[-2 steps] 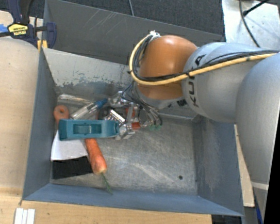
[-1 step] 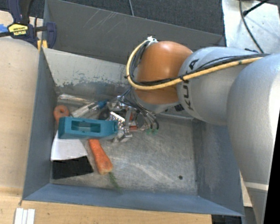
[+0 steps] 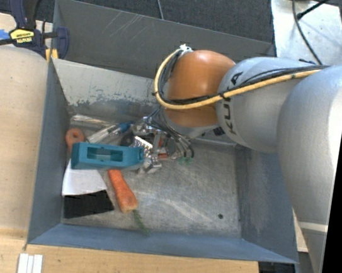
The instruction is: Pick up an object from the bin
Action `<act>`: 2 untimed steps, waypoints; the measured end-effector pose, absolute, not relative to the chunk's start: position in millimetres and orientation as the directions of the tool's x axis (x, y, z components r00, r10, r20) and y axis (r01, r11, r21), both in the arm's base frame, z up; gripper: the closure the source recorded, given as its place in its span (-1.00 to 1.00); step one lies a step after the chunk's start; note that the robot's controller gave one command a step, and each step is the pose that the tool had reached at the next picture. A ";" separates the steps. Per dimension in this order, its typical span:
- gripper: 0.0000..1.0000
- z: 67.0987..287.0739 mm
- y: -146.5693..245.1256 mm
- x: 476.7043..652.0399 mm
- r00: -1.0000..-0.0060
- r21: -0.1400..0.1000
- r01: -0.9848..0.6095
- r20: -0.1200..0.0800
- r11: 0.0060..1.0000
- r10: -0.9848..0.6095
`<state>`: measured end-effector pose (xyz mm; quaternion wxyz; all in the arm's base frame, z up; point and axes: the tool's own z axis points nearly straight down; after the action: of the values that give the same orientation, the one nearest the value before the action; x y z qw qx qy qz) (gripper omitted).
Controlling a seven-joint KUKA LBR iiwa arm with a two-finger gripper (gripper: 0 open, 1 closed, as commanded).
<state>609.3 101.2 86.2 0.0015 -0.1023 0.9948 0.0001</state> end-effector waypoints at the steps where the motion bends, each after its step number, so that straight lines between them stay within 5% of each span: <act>1: -1.00 85.2 102.7 610.3 -0.976 0.000 -0.220 -0.004 0.976 -0.220; 2: 1.00 79.7 118.3 624.5 -0.923 -0.013 -0.384 0.002 0.923 -0.384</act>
Offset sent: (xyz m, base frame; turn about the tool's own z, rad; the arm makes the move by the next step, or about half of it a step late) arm 0.0000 0.0000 0.0000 0.0000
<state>624.5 118.3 79.7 0.0002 -0.1957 0.9806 -0.0064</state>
